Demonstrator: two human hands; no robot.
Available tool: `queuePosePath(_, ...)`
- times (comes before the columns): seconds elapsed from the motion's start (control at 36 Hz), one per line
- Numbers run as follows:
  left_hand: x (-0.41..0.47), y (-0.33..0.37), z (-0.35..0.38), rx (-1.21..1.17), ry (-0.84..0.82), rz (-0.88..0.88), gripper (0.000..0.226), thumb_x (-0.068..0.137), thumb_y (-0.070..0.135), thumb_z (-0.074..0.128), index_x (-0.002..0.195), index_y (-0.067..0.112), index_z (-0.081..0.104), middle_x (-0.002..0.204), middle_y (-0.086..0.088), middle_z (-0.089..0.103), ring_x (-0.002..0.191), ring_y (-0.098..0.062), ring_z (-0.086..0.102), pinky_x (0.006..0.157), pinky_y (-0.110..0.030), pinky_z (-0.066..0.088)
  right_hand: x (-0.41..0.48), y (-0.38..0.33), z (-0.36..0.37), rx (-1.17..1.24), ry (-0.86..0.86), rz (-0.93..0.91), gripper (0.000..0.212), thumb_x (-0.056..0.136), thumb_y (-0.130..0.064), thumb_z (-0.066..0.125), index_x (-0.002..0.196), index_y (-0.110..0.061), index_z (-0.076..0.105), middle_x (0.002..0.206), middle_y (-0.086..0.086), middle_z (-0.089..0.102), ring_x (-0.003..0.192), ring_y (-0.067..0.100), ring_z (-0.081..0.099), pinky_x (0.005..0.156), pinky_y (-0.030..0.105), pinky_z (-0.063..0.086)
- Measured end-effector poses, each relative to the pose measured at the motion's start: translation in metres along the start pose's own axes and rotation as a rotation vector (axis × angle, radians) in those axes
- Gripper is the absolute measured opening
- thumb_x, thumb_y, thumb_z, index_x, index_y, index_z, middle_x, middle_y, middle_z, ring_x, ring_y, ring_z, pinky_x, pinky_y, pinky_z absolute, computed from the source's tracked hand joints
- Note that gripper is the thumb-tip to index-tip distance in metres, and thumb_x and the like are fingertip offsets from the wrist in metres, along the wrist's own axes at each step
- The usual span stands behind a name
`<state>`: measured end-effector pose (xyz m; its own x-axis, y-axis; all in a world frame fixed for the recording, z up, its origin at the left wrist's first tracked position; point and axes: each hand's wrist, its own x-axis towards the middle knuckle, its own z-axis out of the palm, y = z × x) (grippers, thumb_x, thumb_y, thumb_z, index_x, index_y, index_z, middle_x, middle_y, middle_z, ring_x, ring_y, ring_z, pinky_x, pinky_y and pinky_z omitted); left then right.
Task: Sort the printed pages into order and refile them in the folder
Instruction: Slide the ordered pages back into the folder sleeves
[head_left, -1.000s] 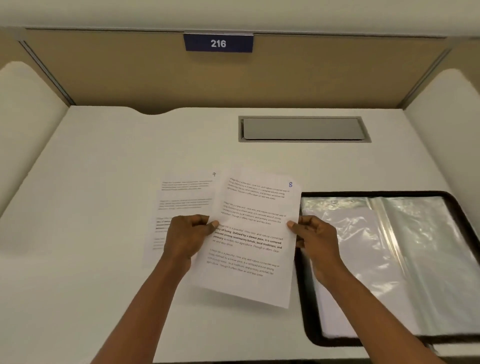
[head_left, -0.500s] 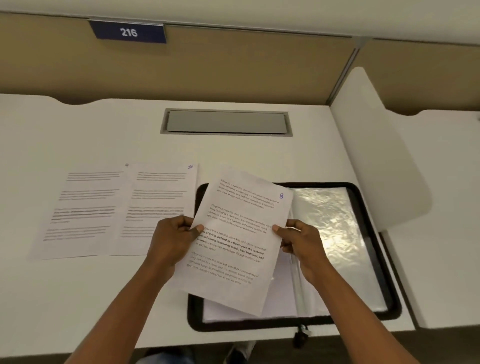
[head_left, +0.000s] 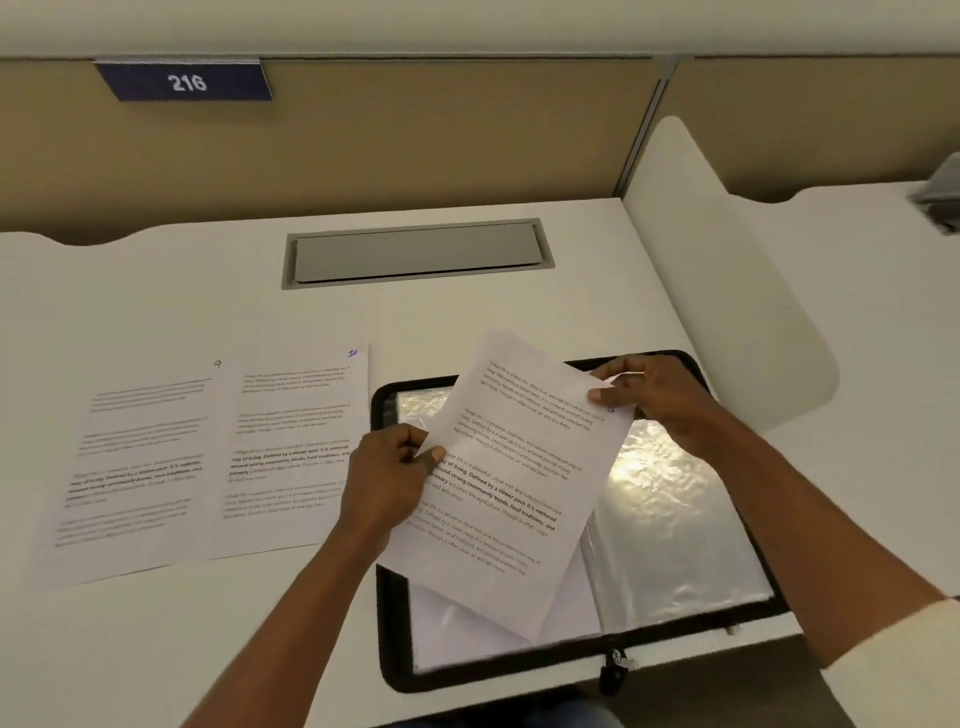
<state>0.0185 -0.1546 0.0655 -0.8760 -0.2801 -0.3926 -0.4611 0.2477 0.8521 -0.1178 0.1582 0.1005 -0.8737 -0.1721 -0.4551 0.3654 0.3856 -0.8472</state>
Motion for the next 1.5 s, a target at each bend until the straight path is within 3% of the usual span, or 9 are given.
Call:
queuePosePath(0.22,0.018,0.004,0.022,0.053,-0.026,0.023,0.009,0.097,0.024,0.077,0.093,0.017,0.073,0.086,0.004,0.078,0.075,-0.013,0.076,0.062,-0.024,0.060,0.033,-0.023,-0.025,-0.398,-0.237,-0.036,0.027,0.077,-0.011,0.091,0.101,-0.012,0.080,0.069,-0.003,0.067,0.073,0.018,0.064,0.074,0.032,0.052)
queuePosePath(0.39,0.024,0.011,0.051,0.036,-0.019,0.003,0.008,0.097,0.022,0.077,0.092,0.016,0.073,0.086,0.005,0.079,0.073,-0.010,0.077,0.066,-0.029,0.063,0.067,-0.036,-0.033,-0.534,-0.428,-0.040,0.027,0.080,-0.023,0.091,0.103,-0.014,0.080,0.103,0.016,0.078,0.101,0.036,0.074,0.095,0.053,0.059)
queuePosePath(0.5,0.035,0.018,0.075,0.063,0.032,-0.018,0.008,0.096,0.025,0.078,0.093,0.019,0.073,0.088,0.006,0.079,0.076,-0.012,0.077,0.071,-0.035,0.065,0.097,-0.044,-0.041,-0.573,-0.491,-0.040,0.021,0.084,-0.026,0.088,0.098,-0.012,0.082,0.101,0.010,0.080,0.097,0.029,0.076,0.089,0.042,0.062)
queuePosePath(0.64,0.041,0.035,0.114,0.042,0.198,-0.057,0.012,0.092,0.028,0.082,0.089,0.021,0.073,0.083,0.007,0.076,0.075,-0.013,0.075,0.067,-0.033,0.060,0.137,-0.054,-0.061,-0.650,-0.513,-0.071,0.013,0.087,-0.031,0.086,0.082,-0.020,0.080,0.086,-0.005,0.079,0.081,0.010,0.073,0.070,0.021,0.053)
queuePosePath(0.72,0.036,0.044,0.142,0.264,0.391,-0.091,0.015,0.093,0.034,0.079,0.095,0.025,0.068,0.088,0.013,0.072,0.083,-0.014,0.070,0.073,-0.035,0.055,0.161,-0.063,-0.076,-0.737,-0.510,-0.161,0.036,0.090,-0.029,0.083,0.058,-0.032,0.065,0.058,-0.023,0.062,0.056,-0.005,0.057,0.055,0.007,0.039)
queuePosePath(0.89,0.019,0.057,0.216,0.602,0.675,-0.062,0.023,0.094,0.028,0.076,0.109,0.013,0.067,0.108,-0.005,0.066,0.105,-0.028,0.060,0.082,-0.045,0.052,0.201,-0.083,-0.112,-0.973,-0.470,-0.418,0.030,0.091,-0.033,0.081,0.072,-0.031,0.058,0.073,-0.008,0.058,0.064,0.009,0.053,0.057,0.022,0.037)
queuePosePath(1.06,0.016,0.061,0.306,0.664,0.629,-0.049,0.023,0.093,0.035,0.075,0.095,0.013,0.068,0.101,-0.006,0.062,0.101,-0.029,0.057,0.083,-0.044,0.050,0.229,-0.103,-0.145,-1.123,-0.388,-0.581,0.021,0.090,-0.029,0.082,0.088,-0.017,0.065,0.075,-0.004,0.056,0.075,0.021,0.052,0.060,0.031,0.036)
queuePosePath(1.19,0.028,0.060,0.358,0.798,0.529,-0.028,0.042,0.098,0.051,0.063,0.114,0.012,0.069,0.131,-0.010,0.056,0.125,-0.032,0.049,0.103,-0.046,0.045,0.250,-0.128,-0.161,-1.186,-0.356,-0.673,0.025,0.093,-0.030,0.079,0.101,-0.009,0.068,0.087,0.007,0.059,0.084,0.027,0.054,0.063,0.034,0.037)
queuePosePath(1.5,0.064,0.097,0.409,0.806,0.373,-0.120,0.087,0.094,0.077,0.049,0.146,0.008,0.047,0.167,-0.020,0.029,0.159,-0.045,0.012,0.123,-0.070,0.015,0.281,-0.169,-0.193,-1.214,-0.280,-0.746,0.034,0.090,-0.026,0.081,0.071,-0.018,0.052,0.068,-0.003,0.047,0.076,0.026,0.047,0.058,0.029,0.033)
